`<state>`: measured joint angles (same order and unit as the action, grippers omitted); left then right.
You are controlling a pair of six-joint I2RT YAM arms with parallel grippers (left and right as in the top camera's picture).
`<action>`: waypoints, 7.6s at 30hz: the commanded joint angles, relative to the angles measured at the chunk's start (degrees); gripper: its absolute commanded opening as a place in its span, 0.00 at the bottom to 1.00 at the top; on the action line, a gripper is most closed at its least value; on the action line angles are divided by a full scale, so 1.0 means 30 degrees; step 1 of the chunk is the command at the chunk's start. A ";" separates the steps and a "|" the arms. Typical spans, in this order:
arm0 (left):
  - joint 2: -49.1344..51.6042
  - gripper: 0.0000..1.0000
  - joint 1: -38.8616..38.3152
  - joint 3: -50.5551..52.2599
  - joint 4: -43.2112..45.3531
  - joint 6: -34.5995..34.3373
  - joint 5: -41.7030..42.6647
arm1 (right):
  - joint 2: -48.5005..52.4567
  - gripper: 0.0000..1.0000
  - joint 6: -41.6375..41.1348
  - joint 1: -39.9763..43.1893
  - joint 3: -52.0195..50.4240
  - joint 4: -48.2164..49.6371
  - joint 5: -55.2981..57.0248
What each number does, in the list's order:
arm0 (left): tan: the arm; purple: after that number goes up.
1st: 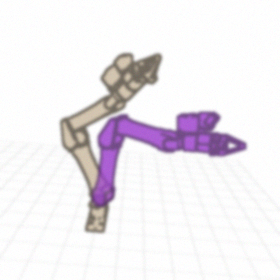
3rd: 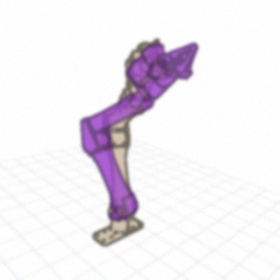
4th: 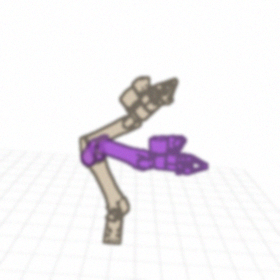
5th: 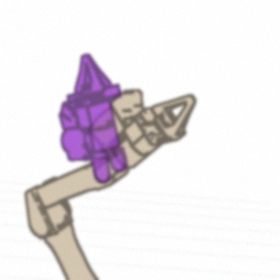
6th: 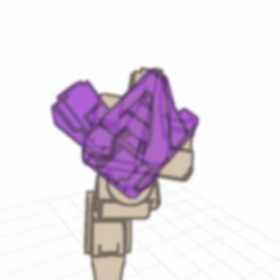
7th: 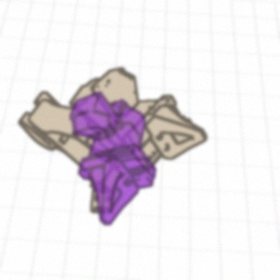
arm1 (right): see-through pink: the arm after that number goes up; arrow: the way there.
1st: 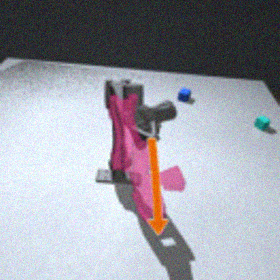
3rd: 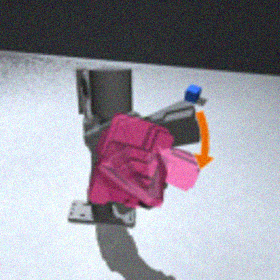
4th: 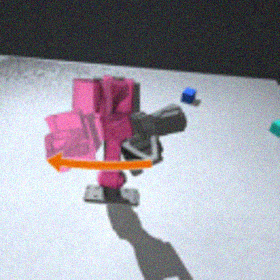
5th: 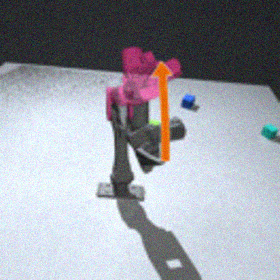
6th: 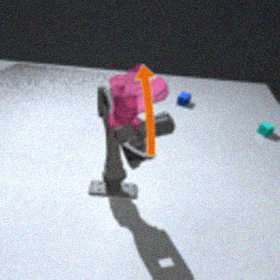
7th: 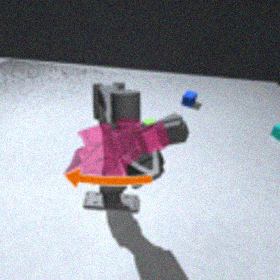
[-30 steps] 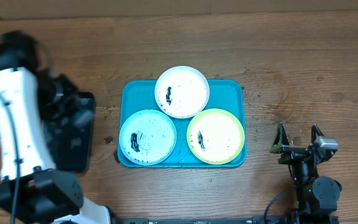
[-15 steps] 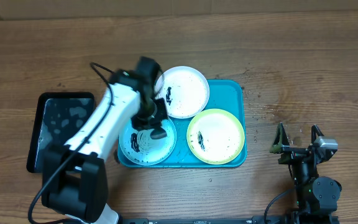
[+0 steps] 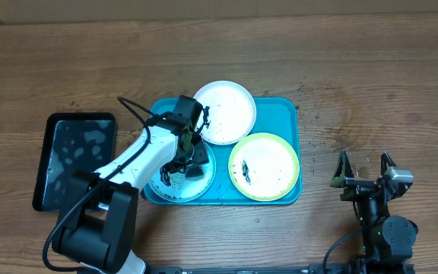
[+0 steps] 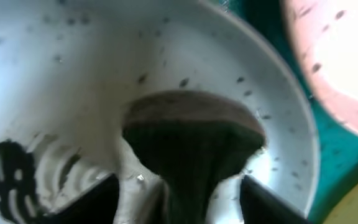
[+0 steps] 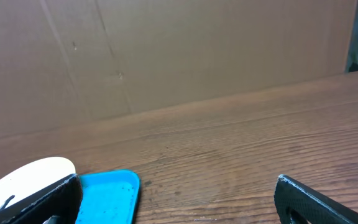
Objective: Clean dirty plates on tray and stack at the side
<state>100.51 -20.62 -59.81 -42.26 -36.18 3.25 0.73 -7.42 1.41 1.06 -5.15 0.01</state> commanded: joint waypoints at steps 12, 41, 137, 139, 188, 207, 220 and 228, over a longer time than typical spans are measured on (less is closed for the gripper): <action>-0.0313 0.94 0.1158 -0.9770 -0.8735 0.1574 -0.2317 | -0.0168 1.00 0.0131 0.0022 -0.0204 0.0109 0.0044; -0.0291 1.00 0.3155 -1.2597 -0.9420 0.1275 -0.2222 | 0.6244 1.00 0.2943 -0.0015 1.3763 -0.6506 -0.7213; -0.0255 0.65 0.4102 -0.6484 -0.7810 0.2229 0.2353 | 3.6895 0.22 -0.7694 -1.5183 2.2454 -0.6951 -0.3228; -0.0255 0.63 0.4058 -0.5377 -0.6885 0.2506 0.3577 | 3.6895 0.21 -0.7694 -1.5183 2.2454 -0.6936 -0.3228; 0.0729 0.38 0.2331 -0.0124 -0.1260 0.1472 0.4342 | 3.6895 0.04 -0.7752 -1.5125 2.2454 -0.7023 -0.3235; 0.1676 0.04 0.2652 -0.0226 -0.2506 0.1341 0.0627 | 3.6895 0.04 -0.7599 -1.5125 2.2454 -0.7023 -0.3155; 0.1668 0.04 0.4255 -0.2302 -0.6302 0.1355 -0.2120 | 3.6895 0.04 -0.7599 -1.4987 2.2454 -0.7031 -0.3162; 0.1632 0.04 0.4277 -0.3439 -0.7067 0.3162 0.0816 | 3.6895 0.04 -0.7599 -1.4987 2.2454 -0.7038 -0.3162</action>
<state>104.81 -7.88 -67.53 -63.29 -30.79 0.51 111.50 -30.63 -43.86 68.77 -26.59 -9.47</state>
